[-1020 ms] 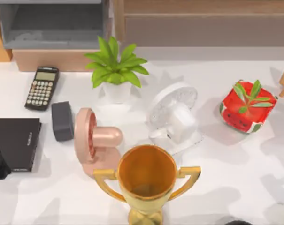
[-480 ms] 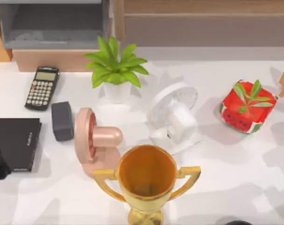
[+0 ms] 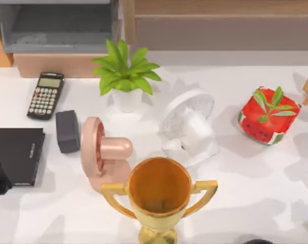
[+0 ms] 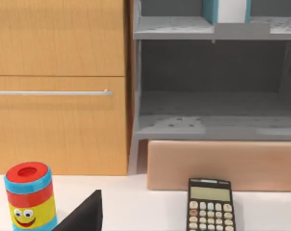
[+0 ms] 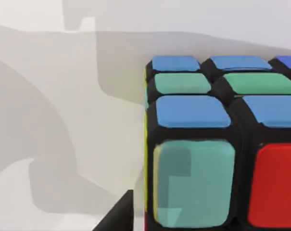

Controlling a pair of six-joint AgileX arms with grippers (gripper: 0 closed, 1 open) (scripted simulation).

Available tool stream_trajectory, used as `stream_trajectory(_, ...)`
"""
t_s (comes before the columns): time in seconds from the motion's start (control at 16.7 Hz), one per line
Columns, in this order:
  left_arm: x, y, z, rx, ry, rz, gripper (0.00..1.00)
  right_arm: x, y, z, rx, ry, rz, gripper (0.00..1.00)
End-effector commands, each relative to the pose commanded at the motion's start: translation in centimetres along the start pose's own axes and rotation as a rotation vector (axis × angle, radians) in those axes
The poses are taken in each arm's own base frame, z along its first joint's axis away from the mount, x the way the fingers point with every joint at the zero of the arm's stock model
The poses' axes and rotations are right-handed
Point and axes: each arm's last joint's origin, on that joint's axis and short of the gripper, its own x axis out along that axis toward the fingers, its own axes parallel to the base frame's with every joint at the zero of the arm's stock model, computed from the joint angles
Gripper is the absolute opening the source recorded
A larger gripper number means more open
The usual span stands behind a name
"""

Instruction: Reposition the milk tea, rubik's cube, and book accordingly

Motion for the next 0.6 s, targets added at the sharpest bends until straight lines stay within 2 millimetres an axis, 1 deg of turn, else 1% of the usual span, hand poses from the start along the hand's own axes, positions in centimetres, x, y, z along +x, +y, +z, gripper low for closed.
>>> stream_trajectory(0.48, 0.00, 0.00, 0.00, 0.000, 0.000, 0.000, 1.00, 0.00, 0.00, 0.00, 0.000, 0.000, 0.000, 0.02)
stream_trajectory(0.54, 0.00, 0.00, 0.00, 0.000, 0.000, 0.000, 1.00, 0.00, 0.00, 0.00, 0.000, 0.000, 0.000, 0.00)
stream_trajectory(0.6, 0.00, 0.00, 0.00, 0.000, 0.000, 0.000, 1.00, 0.00, 0.00, 0.00, 0.000, 0.000, 0.000, 0.00)
